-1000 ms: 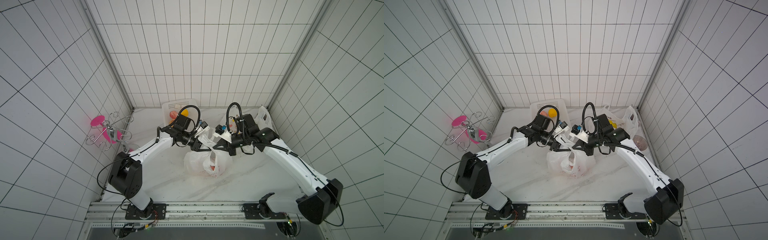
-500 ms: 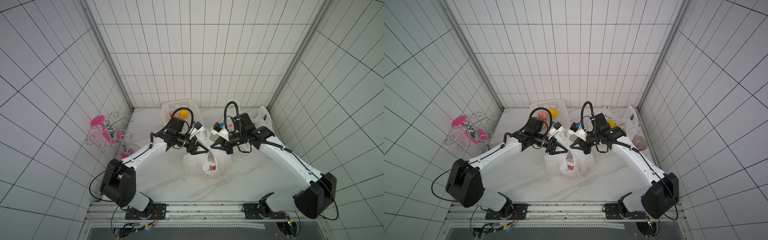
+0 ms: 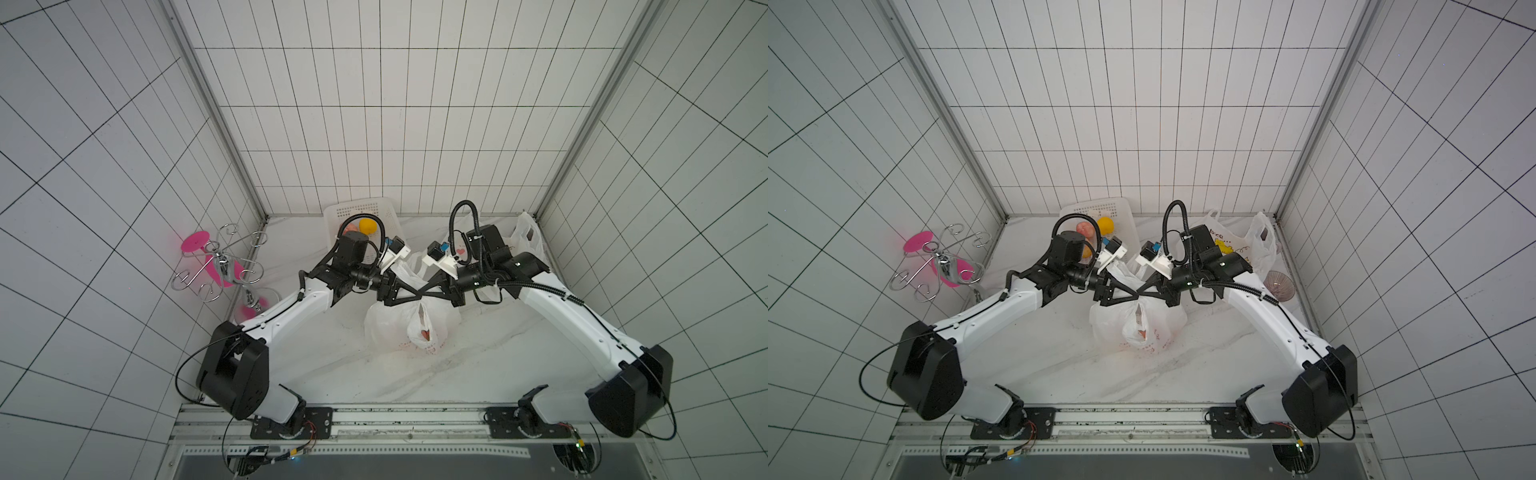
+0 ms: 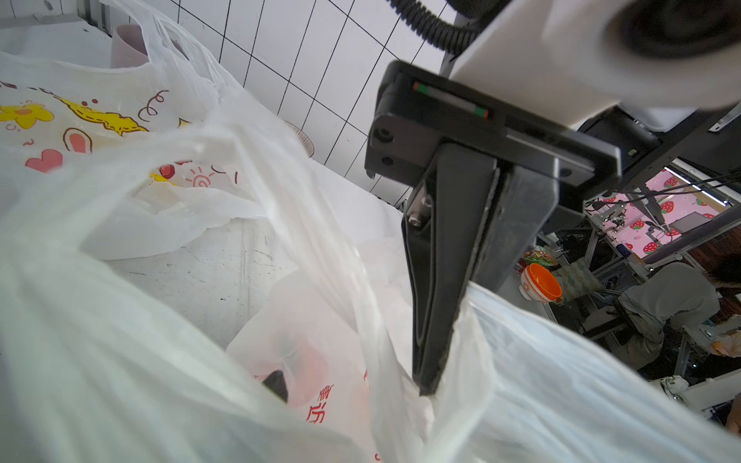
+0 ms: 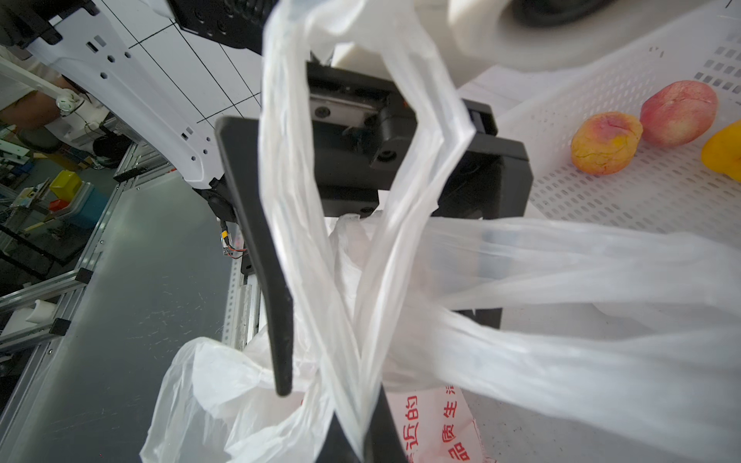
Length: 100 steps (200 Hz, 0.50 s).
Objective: Place the peach into a plastic bag & tie a knot
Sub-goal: Cross the plastic bag at the center of the board.
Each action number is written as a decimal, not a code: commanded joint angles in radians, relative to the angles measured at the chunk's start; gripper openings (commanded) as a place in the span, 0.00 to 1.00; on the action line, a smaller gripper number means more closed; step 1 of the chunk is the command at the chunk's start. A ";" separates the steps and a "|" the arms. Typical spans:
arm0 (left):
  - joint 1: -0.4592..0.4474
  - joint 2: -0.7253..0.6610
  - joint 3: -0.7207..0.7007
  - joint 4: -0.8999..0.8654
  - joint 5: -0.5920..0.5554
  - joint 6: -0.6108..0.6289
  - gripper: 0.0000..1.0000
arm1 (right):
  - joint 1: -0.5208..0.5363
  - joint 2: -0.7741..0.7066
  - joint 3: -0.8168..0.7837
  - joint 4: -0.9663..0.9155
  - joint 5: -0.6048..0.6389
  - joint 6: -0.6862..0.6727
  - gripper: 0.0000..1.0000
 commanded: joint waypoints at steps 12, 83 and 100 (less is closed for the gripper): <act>-0.001 0.001 0.020 0.057 0.036 -0.025 0.75 | 0.007 0.007 0.114 -0.024 0.001 -0.010 0.00; -0.019 0.024 0.015 0.163 0.035 -0.128 0.61 | 0.024 0.026 0.135 -0.026 0.013 0.009 0.00; -0.019 0.034 0.015 0.182 0.038 -0.147 0.52 | 0.026 0.030 0.142 -0.025 0.013 0.021 0.00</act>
